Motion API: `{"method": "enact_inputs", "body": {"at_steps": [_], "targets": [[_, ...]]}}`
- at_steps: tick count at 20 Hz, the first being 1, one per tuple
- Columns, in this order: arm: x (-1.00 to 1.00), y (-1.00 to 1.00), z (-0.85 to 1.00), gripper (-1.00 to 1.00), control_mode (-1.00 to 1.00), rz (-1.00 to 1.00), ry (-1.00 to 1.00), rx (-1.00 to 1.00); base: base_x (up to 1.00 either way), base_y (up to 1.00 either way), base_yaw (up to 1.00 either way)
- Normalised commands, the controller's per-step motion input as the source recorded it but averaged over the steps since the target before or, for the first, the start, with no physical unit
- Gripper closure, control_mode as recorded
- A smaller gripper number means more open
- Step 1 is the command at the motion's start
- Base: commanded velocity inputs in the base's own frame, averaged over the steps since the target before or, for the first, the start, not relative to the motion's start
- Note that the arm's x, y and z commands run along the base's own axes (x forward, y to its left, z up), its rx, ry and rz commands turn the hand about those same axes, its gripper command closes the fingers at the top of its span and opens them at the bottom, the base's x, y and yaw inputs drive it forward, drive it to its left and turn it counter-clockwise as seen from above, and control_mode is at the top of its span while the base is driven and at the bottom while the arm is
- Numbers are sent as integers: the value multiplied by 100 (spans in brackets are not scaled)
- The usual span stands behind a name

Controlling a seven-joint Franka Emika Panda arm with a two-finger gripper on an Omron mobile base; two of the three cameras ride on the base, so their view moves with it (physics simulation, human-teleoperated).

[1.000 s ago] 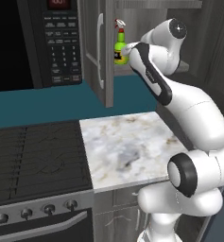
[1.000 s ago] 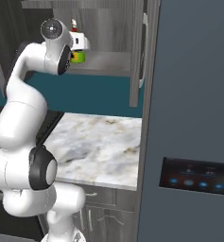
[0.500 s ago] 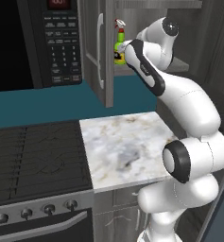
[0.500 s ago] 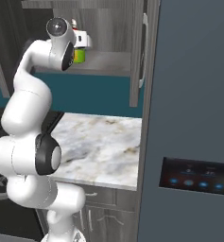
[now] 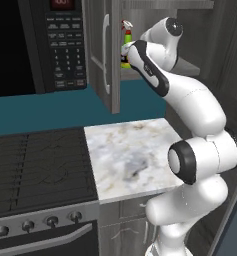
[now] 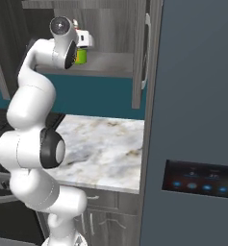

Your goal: Move the cutting board and knife to the sink. Then move spray from the cabinet to the counter.

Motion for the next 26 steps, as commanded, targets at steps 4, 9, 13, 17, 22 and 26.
{"method": "enact_inputs", "body": {"at_steps": [4,9,13,17,22,26], "targets": [[16,0,-11,-100,-100,0,0,0,0,0,0],[16,0,-6,-100,-100,0,0,0,0,0,0],[17,0,0,-100,-100,0,0,0,0,0,0],[20,1,0,-100,-100,0,0,0,0,0,0],[13,1,0,-100,-100,0,0,0,0,0,0],[13,4,0,-100,-100,0,0,0,0,0,0]]}}
